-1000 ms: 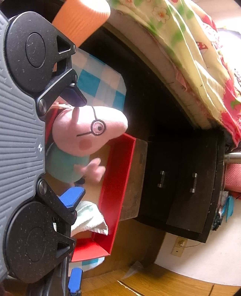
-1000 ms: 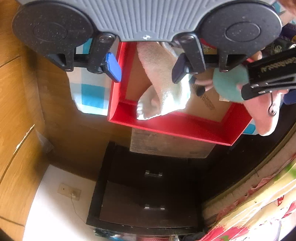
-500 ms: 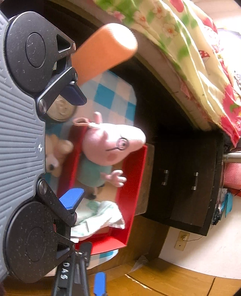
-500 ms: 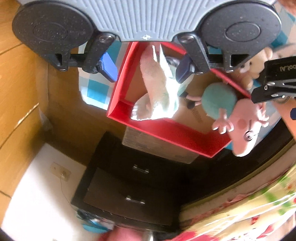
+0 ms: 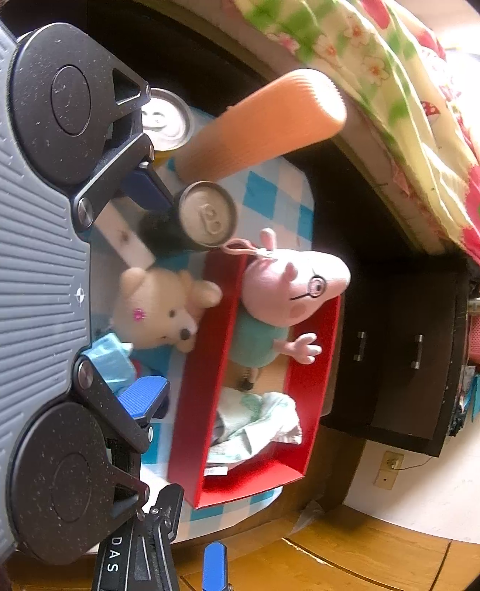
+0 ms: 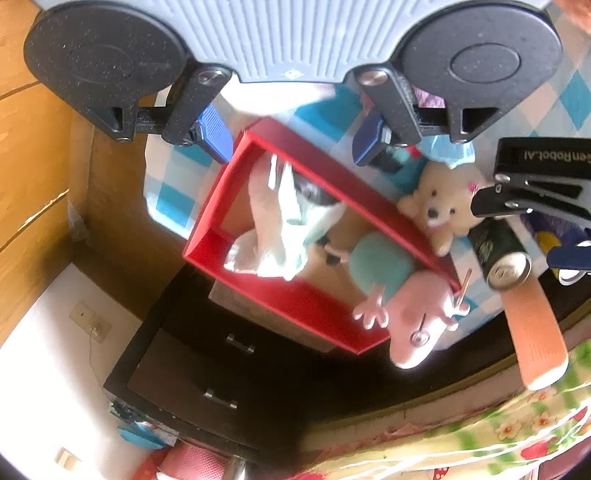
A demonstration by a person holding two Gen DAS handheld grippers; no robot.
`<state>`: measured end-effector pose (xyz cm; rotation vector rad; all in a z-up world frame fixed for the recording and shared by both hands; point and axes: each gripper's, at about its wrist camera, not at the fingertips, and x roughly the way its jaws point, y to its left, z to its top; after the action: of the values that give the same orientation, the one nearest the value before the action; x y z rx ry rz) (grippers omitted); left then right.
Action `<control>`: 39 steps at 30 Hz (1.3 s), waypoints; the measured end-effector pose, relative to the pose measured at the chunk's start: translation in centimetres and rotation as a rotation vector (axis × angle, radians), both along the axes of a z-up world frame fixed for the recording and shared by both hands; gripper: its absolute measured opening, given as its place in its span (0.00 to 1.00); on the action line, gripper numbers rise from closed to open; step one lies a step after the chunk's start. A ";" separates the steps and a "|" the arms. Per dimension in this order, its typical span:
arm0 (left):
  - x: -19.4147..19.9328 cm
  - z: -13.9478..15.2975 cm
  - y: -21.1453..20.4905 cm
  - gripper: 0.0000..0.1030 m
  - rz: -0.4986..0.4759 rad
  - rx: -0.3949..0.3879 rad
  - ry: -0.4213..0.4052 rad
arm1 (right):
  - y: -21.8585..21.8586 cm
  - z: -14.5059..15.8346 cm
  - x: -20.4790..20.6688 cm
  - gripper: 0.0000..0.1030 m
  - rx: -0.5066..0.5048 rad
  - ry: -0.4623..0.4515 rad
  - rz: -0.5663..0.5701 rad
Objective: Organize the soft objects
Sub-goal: 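Reach the left tool to the purple knit cloth and grasp it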
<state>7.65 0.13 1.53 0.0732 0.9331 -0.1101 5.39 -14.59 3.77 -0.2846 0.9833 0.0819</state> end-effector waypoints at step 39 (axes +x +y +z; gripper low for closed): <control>-4.3 -5.1 -4.3 0.93 -0.081 -0.020 0.186 | -3.4 -2.1 -6.0 0.49 0.043 0.083 -0.026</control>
<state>3.32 -4.15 -3.62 0.0833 1.1148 -0.2037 -0.62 -18.02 1.68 -0.2301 1.0664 0.0923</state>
